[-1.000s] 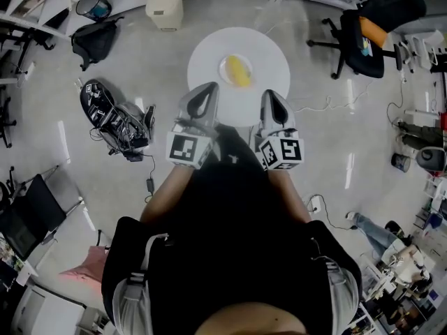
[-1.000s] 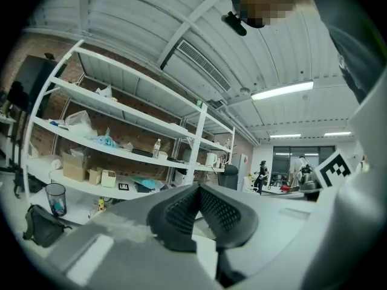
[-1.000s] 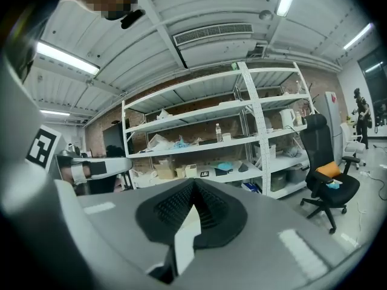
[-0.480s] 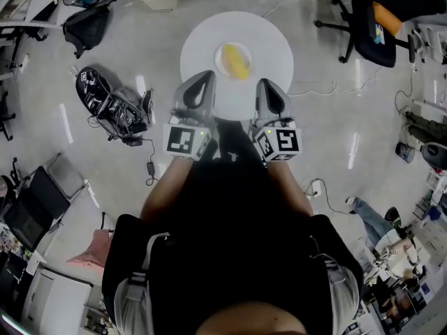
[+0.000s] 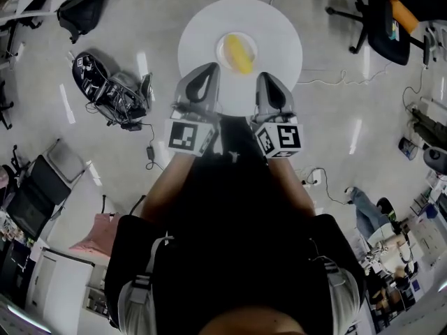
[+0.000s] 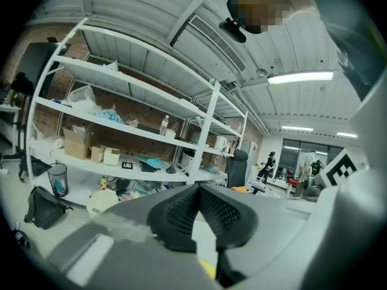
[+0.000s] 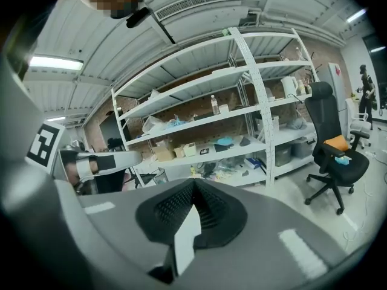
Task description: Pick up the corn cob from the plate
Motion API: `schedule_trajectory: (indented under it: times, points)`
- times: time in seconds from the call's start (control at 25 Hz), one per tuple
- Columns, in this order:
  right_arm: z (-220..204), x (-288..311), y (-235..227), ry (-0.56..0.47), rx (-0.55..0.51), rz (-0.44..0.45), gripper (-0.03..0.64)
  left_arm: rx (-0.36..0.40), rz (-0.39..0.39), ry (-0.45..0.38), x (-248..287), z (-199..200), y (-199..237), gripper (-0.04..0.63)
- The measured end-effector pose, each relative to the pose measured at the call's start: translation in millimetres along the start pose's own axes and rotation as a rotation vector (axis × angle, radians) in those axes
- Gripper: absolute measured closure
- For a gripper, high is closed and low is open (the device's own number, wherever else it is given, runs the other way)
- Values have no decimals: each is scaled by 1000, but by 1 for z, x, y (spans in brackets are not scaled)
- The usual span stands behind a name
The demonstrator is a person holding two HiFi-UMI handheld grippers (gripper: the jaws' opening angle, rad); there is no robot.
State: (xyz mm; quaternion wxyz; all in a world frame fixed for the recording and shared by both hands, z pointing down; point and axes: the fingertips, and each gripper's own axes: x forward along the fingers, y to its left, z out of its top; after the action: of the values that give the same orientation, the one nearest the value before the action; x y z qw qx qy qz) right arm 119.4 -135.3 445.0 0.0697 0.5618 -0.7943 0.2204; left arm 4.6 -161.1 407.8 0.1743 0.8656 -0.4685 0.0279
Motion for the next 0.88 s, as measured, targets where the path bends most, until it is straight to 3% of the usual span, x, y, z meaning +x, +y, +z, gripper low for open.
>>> schedule_trajectory:
  times: [0.36, 0.88]
  points:
    - [-36, 29, -16, 83, 10, 6, 611, -23, 7, 67, 22, -37, 10, 595]
    - [-90, 62, -37, 195, 27, 14, 609, -58, 47, 94, 49, -85, 28, 595]
